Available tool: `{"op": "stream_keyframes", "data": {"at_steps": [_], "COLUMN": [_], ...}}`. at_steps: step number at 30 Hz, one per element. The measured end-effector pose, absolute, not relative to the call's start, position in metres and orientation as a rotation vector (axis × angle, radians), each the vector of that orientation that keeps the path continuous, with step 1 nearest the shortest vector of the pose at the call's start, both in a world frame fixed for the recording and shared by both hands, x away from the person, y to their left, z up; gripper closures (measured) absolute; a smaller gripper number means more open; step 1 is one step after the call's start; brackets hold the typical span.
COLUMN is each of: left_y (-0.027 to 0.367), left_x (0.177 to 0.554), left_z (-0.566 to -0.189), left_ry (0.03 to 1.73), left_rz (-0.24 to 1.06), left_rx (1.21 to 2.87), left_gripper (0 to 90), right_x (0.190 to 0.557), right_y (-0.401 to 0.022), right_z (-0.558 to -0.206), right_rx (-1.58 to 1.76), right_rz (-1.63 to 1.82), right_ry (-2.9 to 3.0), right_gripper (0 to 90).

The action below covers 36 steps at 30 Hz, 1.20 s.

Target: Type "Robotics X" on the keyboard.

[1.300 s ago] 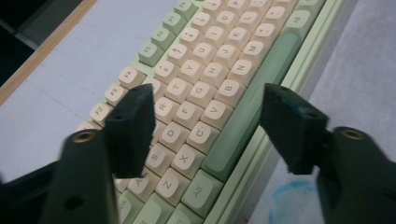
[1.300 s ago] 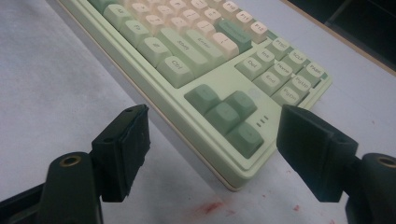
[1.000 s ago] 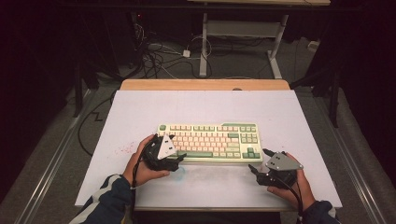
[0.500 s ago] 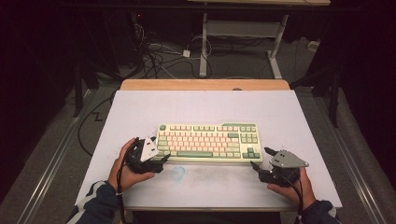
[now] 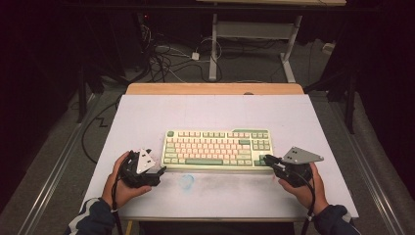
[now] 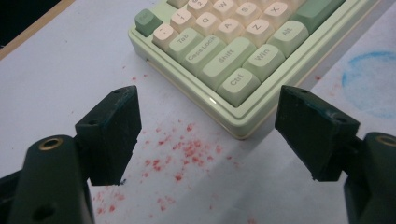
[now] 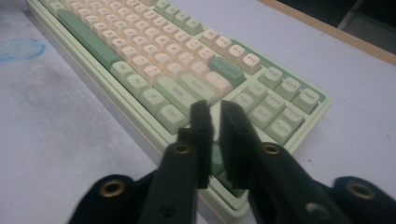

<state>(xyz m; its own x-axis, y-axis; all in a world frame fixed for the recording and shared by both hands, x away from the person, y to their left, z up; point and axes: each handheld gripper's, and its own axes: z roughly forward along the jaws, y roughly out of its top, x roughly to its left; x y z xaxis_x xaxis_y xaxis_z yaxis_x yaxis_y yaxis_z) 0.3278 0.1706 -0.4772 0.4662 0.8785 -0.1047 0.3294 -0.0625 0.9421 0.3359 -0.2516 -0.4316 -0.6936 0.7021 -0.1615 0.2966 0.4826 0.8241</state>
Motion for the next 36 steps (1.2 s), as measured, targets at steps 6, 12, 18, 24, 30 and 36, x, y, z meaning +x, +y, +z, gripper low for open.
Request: {"op": "stream_keyframes", "data": {"at_steps": [6,12,18,24,30,36], "left_y": [0.176,0.177,0.176,0.175,0.175,0.177], "left_x": [0.324,0.324,0.323,0.323,0.323,0.321], "left_z": [-0.478,-0.479,-0.479,-0.480,-0.481,-0.477], "left_ry": [1.081,1.087,1.080,1.077,1.076,1.079], "left_rz": [0.626,0.628,0.623,0.622,0.625,0.624], "left_rx": [1.618,1.617,1.624,1.629,1.638,1.622], "left_gripper": [21.4,21.4,21.4,21.4,20.9,22.3], "right_x": [0.348,0.365,0.376,0.380,0.382,0.382], "right_y": [-0.232,-0.210,-0.195,-0.192,-0.194,-0.195], "right_z": [-0.428,-0.432,-0.439,-0.447,-0.451,-0.455], "right_rx": [0.786,0.748,0.735,0.743,0.754,0.764], "right_rz": [1.081,1.050,1.013,0.980,0.978,0.981], "right_ry": [2.292,2.343,2.380,2.406,2.399,2.400], "right_gripper": [90.0,90.0,90.0,90.0,90.0,90.0]}}
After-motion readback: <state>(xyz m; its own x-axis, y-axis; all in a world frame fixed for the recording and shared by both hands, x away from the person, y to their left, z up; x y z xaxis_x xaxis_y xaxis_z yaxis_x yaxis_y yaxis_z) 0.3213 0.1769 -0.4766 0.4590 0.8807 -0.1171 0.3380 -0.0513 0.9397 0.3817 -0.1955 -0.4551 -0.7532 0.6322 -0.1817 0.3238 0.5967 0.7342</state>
